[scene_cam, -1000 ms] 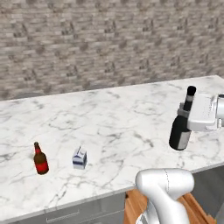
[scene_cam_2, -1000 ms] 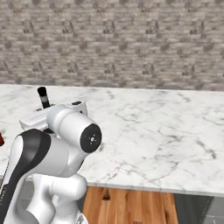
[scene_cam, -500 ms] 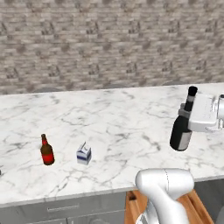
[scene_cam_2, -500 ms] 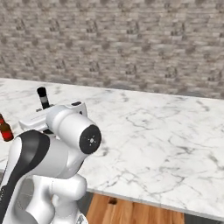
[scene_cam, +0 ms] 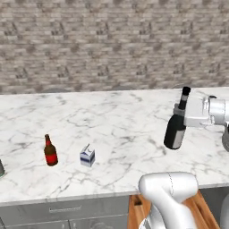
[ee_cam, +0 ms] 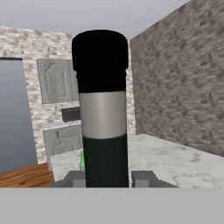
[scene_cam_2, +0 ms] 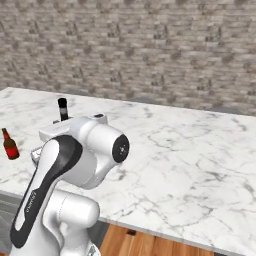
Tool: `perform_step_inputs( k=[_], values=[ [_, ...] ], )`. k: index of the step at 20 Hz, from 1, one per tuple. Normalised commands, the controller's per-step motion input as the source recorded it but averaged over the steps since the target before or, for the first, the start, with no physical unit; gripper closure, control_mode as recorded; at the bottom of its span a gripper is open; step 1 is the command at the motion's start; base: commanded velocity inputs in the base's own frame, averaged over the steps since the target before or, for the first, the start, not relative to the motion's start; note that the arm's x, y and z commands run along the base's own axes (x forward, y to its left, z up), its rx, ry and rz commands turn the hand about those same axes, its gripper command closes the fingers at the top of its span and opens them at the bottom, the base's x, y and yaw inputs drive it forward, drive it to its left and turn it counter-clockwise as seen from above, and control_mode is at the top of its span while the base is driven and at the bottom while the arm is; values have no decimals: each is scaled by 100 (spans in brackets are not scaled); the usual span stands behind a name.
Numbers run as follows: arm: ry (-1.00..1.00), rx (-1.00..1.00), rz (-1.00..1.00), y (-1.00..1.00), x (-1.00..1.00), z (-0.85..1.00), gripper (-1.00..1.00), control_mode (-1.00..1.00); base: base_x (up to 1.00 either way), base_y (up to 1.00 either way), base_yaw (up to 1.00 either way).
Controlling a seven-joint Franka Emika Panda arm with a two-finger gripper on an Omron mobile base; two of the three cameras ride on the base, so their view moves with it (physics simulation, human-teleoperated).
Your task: Move the drinks to the dining counter.
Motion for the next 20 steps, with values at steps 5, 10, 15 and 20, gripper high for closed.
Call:
perform_step_inputs(
  k=[5, 10, 15, 20],
  values=[
    [7, 0, 1, 0, 22, -15, 100, -100, 0, 0, 0],
    [0, 0, 1, 0, 20, -9, 100, -100, 0, 0, 0],
    [-9, 0, 8, 0, 12, -32, 100, -100, 0, 0, 0],
    [-17, 0, 9, 0, 11, -41, 100, -100, 0, 0, 0]
  ],
)
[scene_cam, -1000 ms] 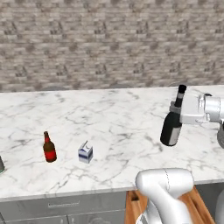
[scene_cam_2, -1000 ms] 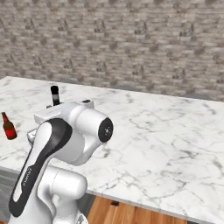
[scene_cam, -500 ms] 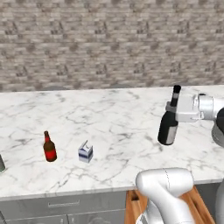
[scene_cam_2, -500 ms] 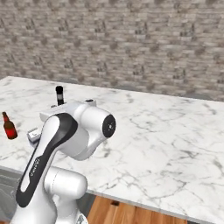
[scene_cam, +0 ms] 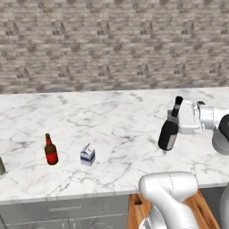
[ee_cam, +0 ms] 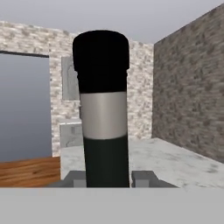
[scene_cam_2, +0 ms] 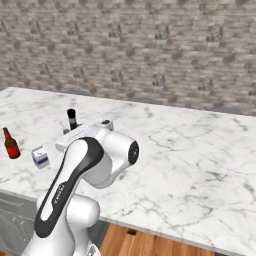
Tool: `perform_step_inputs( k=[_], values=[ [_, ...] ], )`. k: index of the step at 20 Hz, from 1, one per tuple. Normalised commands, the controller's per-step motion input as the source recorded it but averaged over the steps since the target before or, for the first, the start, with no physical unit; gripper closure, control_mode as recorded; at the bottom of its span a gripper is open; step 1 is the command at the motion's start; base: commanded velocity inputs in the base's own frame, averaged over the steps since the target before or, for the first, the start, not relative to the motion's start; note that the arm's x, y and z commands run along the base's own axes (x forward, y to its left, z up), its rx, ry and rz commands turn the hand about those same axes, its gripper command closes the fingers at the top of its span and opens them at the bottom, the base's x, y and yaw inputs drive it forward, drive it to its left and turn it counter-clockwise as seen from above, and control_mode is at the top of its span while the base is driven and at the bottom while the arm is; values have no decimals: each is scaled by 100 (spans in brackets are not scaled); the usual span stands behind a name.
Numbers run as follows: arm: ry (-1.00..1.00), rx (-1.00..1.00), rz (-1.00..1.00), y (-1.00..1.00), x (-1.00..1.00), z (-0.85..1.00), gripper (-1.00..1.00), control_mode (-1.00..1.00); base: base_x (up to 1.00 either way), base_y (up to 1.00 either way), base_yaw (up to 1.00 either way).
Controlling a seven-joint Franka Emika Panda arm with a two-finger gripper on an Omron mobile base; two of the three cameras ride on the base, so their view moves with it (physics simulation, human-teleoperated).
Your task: Move the drinks to the dining counter.
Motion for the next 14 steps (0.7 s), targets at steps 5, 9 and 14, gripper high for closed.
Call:
perform_step_inputs(
  k=[5, 9, 14],
  values=[
    [-7, 0, 4, 0, 23, -29, 100, -100, 0, 0, 0],
    [4, -2, -1, 0, 32, -4, 100, -100, 0, 0, 0],
    [5, -5, -5, 0, 28, -18, 100, -100, 0, 0, 0]
  ],
)
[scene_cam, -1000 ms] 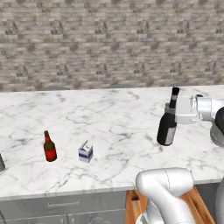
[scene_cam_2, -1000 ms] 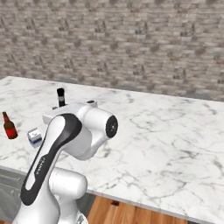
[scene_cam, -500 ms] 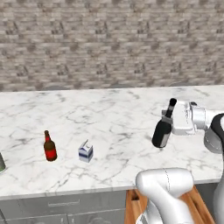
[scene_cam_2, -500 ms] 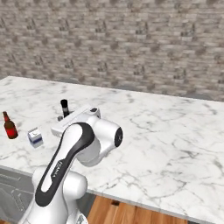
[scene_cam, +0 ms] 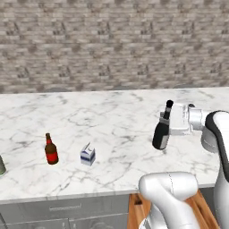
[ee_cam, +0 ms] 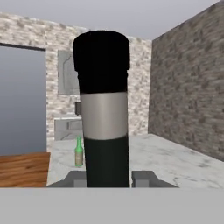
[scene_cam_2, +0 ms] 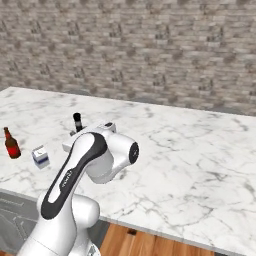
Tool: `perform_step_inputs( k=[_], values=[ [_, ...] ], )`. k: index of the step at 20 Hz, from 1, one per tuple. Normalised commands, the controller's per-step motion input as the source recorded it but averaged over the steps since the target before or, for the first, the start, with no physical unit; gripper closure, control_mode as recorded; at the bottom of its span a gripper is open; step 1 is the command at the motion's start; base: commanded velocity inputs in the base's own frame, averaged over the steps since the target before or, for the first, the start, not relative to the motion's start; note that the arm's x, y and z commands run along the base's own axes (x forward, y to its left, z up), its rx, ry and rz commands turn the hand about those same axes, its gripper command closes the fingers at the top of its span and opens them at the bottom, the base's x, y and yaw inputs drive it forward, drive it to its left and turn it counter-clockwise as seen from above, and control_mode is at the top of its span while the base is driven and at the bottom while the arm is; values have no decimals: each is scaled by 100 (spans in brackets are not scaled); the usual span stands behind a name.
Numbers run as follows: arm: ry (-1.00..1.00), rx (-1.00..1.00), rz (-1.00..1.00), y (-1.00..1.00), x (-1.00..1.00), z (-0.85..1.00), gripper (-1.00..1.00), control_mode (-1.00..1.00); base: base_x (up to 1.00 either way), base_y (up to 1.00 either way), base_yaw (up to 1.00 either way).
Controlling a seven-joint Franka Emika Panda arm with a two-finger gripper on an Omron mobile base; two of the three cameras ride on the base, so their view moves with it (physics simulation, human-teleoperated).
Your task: Move the drinks to the dining counter.
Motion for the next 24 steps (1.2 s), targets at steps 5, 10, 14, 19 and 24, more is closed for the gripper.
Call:
perform_step_inputs(
  k=[5, 10, 14, 19, 24],
  values=[
    [0, 0, -1, 0, 19, -28, 100, -100, 0, 0, 0],
    [0, 0, 0, 0, 7, -42, 100, -100, 0, 0, 0],
    [0, 0, 0, 0, 5, -39, 100, -100, 0, 0, 0],
    [0, 0, 0, 0, 4, -35, 100, -100, 0, 0, 0],
    [0, 0, 0, 0, 0, -33, 100, -100, 0, 0, 0]
  ],
)
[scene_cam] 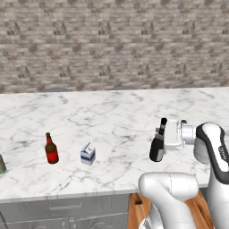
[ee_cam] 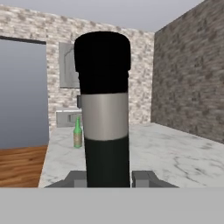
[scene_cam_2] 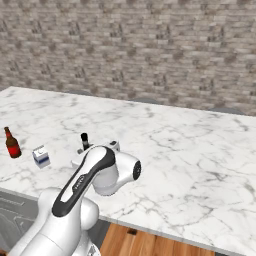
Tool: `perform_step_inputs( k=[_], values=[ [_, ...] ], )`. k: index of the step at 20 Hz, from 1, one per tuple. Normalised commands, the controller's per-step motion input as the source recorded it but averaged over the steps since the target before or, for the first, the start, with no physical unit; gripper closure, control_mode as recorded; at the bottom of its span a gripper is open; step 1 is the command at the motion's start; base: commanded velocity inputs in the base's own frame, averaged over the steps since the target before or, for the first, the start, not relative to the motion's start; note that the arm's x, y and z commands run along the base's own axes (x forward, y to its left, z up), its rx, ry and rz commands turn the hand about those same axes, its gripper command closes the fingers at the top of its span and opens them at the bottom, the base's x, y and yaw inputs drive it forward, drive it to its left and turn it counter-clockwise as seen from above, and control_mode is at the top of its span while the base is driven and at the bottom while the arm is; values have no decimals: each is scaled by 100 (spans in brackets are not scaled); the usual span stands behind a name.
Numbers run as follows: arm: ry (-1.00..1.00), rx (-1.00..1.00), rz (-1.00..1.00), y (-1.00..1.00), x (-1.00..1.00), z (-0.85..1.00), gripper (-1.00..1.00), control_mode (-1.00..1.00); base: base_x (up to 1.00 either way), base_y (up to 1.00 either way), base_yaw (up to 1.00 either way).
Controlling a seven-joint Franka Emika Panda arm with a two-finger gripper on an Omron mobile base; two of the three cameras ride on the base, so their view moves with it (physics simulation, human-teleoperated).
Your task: Move the drinks to the dining counter.
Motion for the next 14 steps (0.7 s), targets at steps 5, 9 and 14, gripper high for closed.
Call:
perform_step_inputs(
  k=[5, 9, 14],
  values=[
    [-1, 0, 0, 0, 0, -29, 100, -100, 0, 0, 0],
    [-2, 0, 0, 0, 0, -23, 100, -100, 0, 0, 0],
    [-1, 0, 0, 0, 1, -24, 100, -100, 0, 0, 0]
  ],
)
